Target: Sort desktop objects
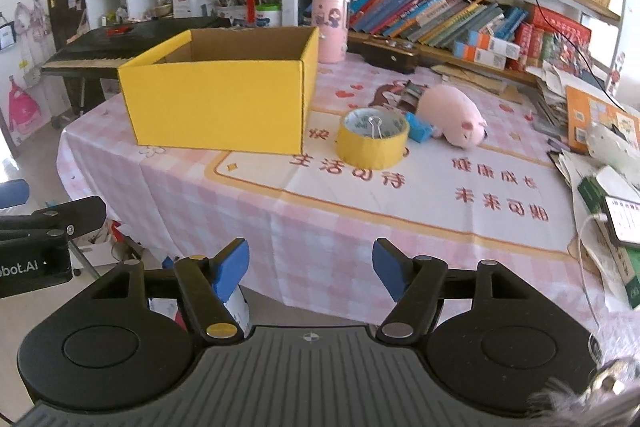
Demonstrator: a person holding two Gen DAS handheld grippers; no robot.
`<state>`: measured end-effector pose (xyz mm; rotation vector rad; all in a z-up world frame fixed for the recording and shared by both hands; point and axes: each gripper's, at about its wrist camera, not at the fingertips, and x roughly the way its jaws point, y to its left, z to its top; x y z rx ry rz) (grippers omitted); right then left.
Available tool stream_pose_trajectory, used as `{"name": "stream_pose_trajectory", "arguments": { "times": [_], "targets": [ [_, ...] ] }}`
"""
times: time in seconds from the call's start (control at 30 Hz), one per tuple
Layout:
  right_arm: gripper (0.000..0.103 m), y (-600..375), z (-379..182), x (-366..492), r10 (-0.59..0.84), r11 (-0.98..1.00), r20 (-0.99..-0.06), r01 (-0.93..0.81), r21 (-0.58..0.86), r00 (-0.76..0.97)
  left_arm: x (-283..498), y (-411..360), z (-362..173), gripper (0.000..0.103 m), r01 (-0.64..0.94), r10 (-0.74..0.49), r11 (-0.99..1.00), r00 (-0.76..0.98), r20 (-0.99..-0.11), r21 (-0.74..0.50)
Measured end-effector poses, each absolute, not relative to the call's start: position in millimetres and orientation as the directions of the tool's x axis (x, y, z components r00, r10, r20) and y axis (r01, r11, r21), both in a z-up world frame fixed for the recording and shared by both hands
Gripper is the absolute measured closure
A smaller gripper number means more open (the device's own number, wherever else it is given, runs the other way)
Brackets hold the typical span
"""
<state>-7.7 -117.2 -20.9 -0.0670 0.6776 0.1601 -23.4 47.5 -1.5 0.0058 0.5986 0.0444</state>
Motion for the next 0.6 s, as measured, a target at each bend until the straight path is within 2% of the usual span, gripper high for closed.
{"name": "stream_pose_trajectory", "arguments": {
  "times": [0.13, 0.6],
  "targets": [
    [0.032, -126, -23, -12, 0.095, 0.991, -0.637, -0.130, -0.009, 0.765, -22, 39, -3, 0.013, -0.002, 0.011, 1.000, 0.823, -0.568, 0.016],
    [0.031, -163, -25, -12, -0.030, 1.000, -0.654, 0.022, -0.020, 0.756, -6, 9, -7, 0.012, 0.129, -0.108, 0.992, 0.808, -0.580, -0.005]
  ]
}}
